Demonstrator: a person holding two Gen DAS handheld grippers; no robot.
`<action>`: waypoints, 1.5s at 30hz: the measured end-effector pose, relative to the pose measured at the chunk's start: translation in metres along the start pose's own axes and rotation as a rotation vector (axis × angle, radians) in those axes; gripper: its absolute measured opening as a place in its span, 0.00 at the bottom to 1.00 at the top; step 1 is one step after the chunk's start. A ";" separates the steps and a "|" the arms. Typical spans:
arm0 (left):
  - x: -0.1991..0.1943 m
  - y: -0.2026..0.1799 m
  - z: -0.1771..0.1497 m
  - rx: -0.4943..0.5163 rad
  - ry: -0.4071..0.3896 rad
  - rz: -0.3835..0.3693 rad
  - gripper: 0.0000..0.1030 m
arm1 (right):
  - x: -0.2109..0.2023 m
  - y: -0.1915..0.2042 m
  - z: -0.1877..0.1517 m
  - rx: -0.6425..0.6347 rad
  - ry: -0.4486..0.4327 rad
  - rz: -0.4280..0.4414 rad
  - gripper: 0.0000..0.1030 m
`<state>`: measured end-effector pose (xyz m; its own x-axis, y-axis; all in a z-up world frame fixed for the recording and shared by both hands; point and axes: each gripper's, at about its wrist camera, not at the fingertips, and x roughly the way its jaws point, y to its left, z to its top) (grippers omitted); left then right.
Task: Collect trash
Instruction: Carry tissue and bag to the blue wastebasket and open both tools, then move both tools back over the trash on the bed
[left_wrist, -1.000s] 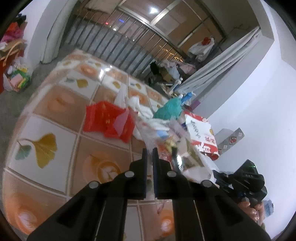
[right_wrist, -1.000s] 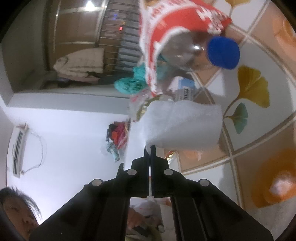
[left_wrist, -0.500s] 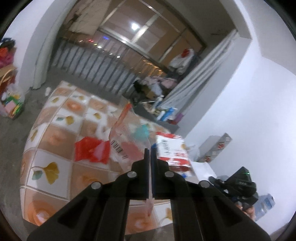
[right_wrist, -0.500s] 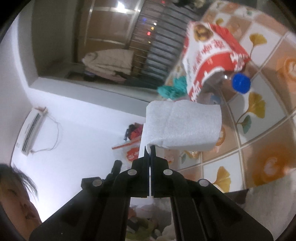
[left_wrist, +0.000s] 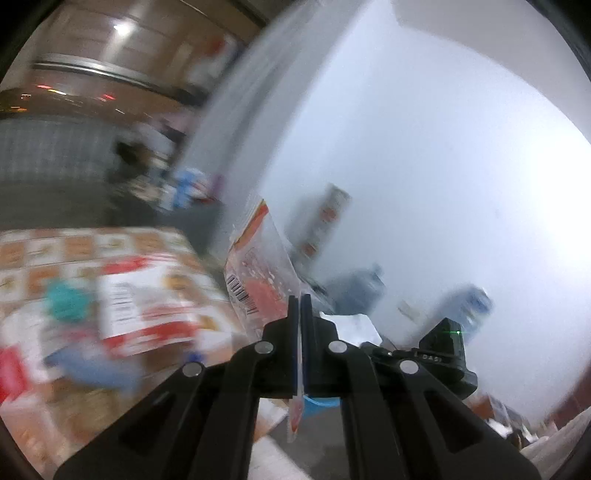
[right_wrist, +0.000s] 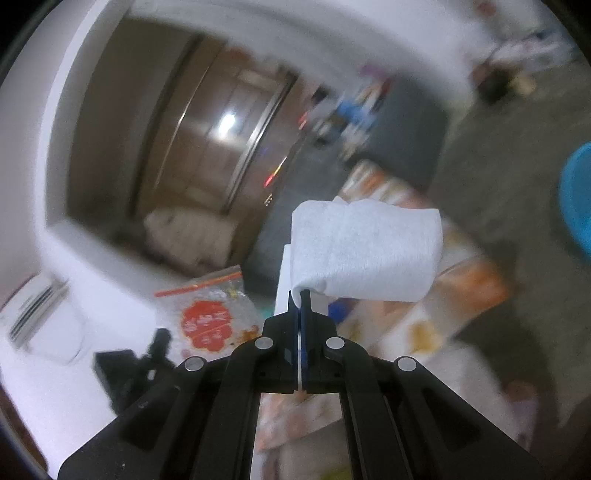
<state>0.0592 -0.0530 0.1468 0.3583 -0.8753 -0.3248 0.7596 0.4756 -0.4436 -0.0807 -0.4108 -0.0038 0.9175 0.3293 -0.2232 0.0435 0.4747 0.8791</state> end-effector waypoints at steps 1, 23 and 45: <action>0.023 -0.008 0.006 0.013 0.039 -0.026 0.01 | -0.013 -0.011 0.007 0.008 -0.048 -0.050 0.00; 0.525 -0.113 -0.114 0.255 0.725 -0.065 0.02 | -0.013 -0.304 0.106 0.439 -0.155 -0.541 0.09; 0.462 -0.140 -0.056 0.312 0.639 -0.018 0.38 | -0.023 -0.306 0.128 0.402 -0.133 -0.672 0.66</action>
<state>0.0880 -0.5194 0.0122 0.0281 -0.6144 -0.7885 0.9167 0.3304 -0.2248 -0.0650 -0.6680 -0.2142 0.6824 -0.0351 -0.7302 0.7209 0.1981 0.6641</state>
